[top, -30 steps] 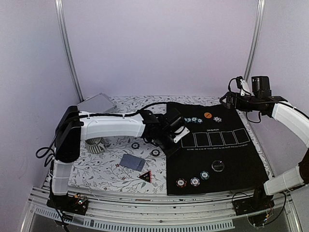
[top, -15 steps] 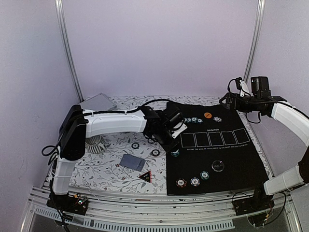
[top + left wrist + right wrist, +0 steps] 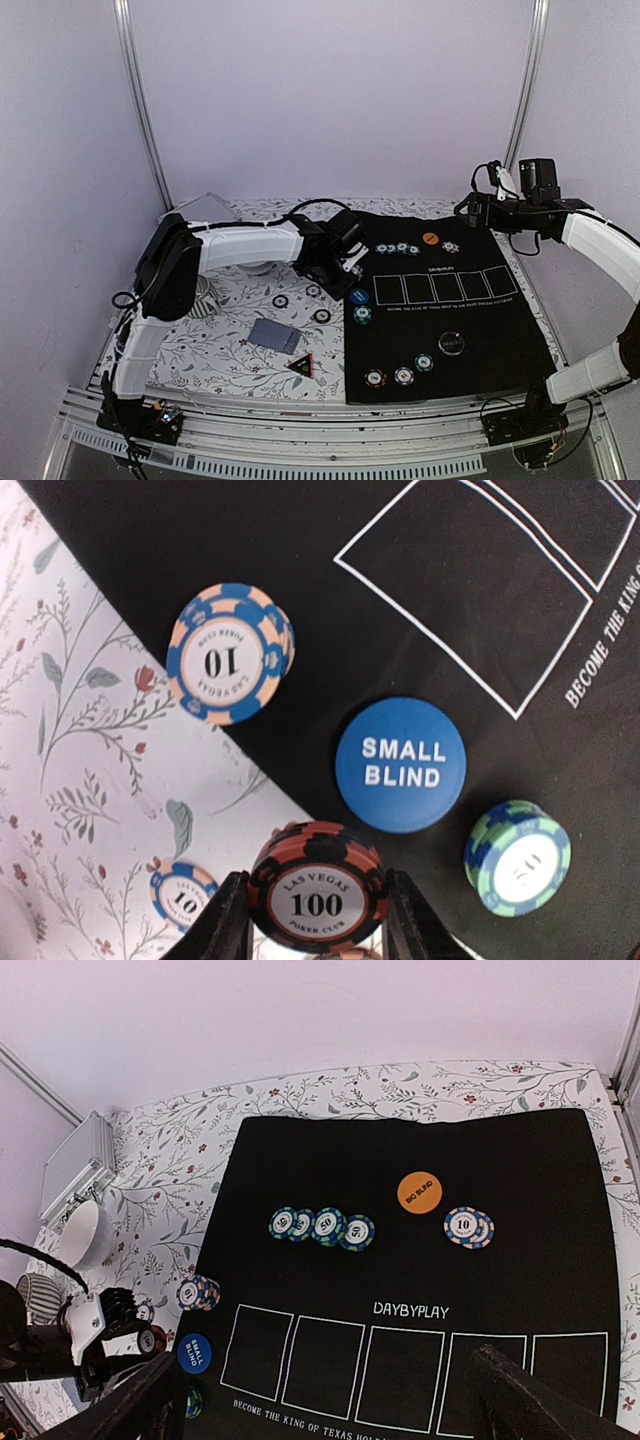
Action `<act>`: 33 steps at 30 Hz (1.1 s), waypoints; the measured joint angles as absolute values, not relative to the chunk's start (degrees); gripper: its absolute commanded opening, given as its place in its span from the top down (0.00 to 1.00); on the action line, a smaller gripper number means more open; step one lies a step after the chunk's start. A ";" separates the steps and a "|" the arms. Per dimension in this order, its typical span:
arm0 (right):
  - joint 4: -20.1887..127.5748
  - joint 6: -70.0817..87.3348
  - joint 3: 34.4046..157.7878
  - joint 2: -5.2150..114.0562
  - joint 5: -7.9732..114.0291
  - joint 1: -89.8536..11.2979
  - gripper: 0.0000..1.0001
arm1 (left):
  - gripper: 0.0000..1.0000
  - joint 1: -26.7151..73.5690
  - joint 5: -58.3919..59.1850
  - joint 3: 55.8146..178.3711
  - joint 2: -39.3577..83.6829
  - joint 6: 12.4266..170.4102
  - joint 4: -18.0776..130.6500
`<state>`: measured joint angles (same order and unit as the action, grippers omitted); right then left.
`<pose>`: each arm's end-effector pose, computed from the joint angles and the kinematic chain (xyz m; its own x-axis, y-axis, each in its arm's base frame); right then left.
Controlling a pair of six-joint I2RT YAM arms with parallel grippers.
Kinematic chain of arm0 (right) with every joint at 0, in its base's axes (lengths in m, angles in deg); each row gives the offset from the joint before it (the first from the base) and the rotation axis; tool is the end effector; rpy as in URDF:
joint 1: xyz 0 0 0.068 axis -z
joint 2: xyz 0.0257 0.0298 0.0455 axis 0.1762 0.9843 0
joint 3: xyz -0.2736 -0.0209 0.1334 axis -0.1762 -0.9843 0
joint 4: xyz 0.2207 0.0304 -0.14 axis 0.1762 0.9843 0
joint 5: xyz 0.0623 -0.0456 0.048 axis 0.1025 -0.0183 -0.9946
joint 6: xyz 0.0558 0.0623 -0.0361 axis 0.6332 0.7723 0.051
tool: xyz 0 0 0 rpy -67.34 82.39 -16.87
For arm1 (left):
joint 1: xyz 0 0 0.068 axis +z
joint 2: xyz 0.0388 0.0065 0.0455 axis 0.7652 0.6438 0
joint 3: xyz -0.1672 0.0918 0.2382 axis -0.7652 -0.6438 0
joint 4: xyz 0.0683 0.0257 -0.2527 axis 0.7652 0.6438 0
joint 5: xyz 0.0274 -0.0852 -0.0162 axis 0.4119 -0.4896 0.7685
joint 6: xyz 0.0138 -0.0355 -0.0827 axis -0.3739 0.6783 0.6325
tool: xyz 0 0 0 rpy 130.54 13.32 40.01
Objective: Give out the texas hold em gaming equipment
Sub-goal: Place the poker chips pile at the small blind area.
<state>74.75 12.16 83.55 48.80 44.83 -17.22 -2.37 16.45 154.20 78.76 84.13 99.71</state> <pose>0.3205 0.0622 0.3217 -0.6079 0.0987 -0.7879 -0.2376 0.9242 0.2991 0.3374 -0.4185 0.1552 -0.6043 0.6606 -0.4455 0.7044 0.7042 0.0888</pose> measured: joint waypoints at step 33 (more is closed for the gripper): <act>74.99 12.05 83.55 48.82 44.83 -17.22 0.01 | 1.00 -1.82 16.91 159.88 85.06 84.05 99.84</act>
